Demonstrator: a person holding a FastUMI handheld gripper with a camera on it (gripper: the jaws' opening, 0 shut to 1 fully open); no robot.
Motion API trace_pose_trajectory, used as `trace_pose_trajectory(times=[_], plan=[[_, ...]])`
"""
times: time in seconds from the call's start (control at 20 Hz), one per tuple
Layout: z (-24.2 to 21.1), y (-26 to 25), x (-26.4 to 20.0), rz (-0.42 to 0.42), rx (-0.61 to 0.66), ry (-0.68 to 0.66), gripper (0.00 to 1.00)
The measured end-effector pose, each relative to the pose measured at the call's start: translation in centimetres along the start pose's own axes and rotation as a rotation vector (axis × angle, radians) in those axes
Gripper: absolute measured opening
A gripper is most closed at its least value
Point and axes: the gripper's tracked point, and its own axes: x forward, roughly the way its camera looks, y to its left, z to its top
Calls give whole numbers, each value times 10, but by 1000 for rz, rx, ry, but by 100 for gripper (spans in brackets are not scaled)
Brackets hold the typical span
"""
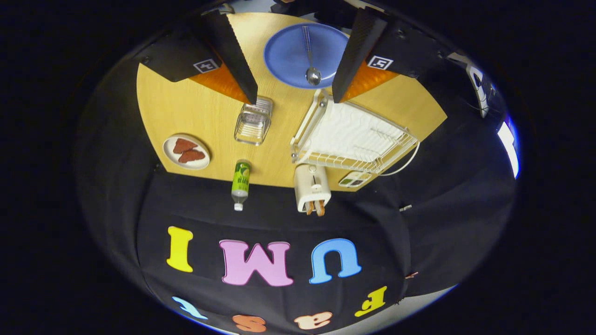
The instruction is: Take the plate from the dish rack, then take the spoon from the basket and place it into the plate.
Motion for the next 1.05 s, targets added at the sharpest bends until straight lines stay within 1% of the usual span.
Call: trace_pose_trajectory(times=[0.35, 0.65, 0.85, 1.05], plan=[[112, -2, -41, -25, -32, -229, 99], [186, -9, -82, -74, -45, -423, 98], [207, -12, -97, -88, -56, -473, 98], [208, -14, -98, -91, -54, -473, 98]])
